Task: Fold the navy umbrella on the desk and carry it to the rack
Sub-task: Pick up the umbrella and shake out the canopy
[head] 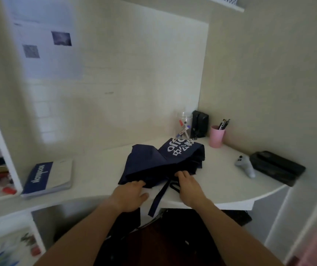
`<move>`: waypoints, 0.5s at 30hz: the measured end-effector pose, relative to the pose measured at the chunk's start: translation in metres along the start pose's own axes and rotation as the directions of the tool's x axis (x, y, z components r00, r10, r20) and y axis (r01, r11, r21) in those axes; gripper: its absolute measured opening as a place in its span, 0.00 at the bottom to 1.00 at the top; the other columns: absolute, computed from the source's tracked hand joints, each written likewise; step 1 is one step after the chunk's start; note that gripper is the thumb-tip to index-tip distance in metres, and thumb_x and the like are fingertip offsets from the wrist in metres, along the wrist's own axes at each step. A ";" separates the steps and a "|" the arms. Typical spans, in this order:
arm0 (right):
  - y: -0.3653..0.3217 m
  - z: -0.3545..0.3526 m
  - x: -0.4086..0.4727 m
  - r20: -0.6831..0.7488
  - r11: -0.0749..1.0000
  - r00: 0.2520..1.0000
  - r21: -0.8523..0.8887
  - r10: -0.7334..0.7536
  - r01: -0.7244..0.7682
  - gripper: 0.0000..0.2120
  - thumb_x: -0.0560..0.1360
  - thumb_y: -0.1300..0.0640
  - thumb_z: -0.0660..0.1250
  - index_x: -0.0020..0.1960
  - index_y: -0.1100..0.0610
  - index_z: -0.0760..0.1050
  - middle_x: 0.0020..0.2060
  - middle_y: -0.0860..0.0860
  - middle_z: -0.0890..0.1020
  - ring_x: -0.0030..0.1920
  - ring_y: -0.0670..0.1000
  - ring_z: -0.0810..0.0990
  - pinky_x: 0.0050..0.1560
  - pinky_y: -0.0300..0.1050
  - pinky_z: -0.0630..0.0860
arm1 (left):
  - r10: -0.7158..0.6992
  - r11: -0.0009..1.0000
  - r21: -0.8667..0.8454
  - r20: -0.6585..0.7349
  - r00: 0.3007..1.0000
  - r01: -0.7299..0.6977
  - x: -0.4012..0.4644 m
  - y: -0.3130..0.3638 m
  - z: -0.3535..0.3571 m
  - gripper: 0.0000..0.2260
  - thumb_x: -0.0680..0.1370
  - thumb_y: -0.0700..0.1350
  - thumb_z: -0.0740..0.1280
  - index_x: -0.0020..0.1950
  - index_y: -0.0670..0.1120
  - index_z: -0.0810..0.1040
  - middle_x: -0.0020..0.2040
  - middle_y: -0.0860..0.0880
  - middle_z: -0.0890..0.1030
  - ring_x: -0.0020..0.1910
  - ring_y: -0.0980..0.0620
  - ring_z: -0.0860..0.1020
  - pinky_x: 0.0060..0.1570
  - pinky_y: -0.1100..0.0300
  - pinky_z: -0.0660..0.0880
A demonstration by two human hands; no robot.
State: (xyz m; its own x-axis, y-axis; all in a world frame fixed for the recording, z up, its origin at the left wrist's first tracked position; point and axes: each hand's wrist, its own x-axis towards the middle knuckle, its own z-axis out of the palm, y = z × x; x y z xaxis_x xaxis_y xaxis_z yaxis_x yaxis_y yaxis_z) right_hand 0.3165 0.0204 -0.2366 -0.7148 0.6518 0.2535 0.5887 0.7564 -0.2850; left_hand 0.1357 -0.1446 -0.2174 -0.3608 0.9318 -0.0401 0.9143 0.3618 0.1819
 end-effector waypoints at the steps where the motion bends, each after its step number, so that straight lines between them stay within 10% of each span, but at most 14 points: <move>1: 0.001 0.001 -0.003 -0.004 1.000 1.000 0.007 -0.004 0.004 0.27 0.72 0.70 0.63 0.70 0.57 0.69 0.64 0.58 0.72 0.55 0.60 0.77 0.52 0.52 0.76 | -0.003 1.000 0.026 -0.095 0.995 0.005 -0.001 0.000 0.001 0.20 0.84 0.57 0.56 0.71 0.49 0.72 0.67 0.47 0.78 0.64 0.45 0.78 0.60 0.51 0.74; 4: 0.007 0.009 -0.003 -0.075 0.998 0.997 0.055 0.016 -0.012 0.27 0.72 0.69 0.63 0.70 0.56 0.70 0.65 0.56 0.71 0.54 0.60 0.78 0.51 0.50 0.76 | 0.059 0.998 0.029 -0.518 0.853 -0.052 0.009 0.000 0.000 0.16 0.81 0.55 0.55 0.52 0.48 0.78 0.50 0.49 0.81 0.48 0.46 0.80 0.45 0.51 0.75; 7: 0.013 0.023 -0.005 -0.154 0.998 0.988 0.068 -0.004 0.014 0.27 0.71 0.70 0.63 0.69 0.57 0.72 0.63 0.56 0.76 0.54 0.59 0.80 0.53 0.47 0.76 | 0.143 0.986 0.045 -0.709 0.691 -0.158 0.030 0.002 -0.005 0.11 0.81 0.52 0.60 0.57 0.49 0.78 0.58 0.49 0.78 0.55 0.46 0.77 0.52 0.52 0.77; 10: 0.021 0.033 0.008 -0.189 0.990 0.981 0.130 -0.029 0.054 0.28 0.70 0.70 0.63 0.69 0.57 0.72 0.64 0.55 0.76 0.57 0.57 0.80 0.57 0.44 0.76 | 0.217 0.973 0.074 -0.608 0.763 -0.217 0.065 -0.007 0.002 0.22 0.83 0.58 0.59 0.75 0.53 0.71 0.77 0.48 0.69 0.77 0.45 0.66 0.74 0.47 0.67; 15: 0.035 0.031 0.039 -0.122 0.952 0.992 0.307 0.043 -0.003 0.26 0.76 0.66 0.64 0.71 0.51 0.66 0.63 0.49 0.78 0.59 0.51 0.79 0.57 0.38 0.73 | 0.127 0.983 -0.081 -0.344 0.930 -0.165 0.103 -0.034 0.048 0.34 0.76 0.74 0.40 0.81 0.64 0.53 0.83 0.53 0.58 0.81 0.50 0.56 0.79 0.51 0.54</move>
State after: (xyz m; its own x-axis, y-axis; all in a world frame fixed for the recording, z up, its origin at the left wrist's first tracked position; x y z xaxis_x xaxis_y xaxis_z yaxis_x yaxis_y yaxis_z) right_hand 0.2974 0.0711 -0.2653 -0.6375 0.6852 0.3523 0.4463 0.7011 -0.5562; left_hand 0.0764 -0.0591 -0.2753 -0.2824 0.9031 0.3235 0.9432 0.1999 0.2654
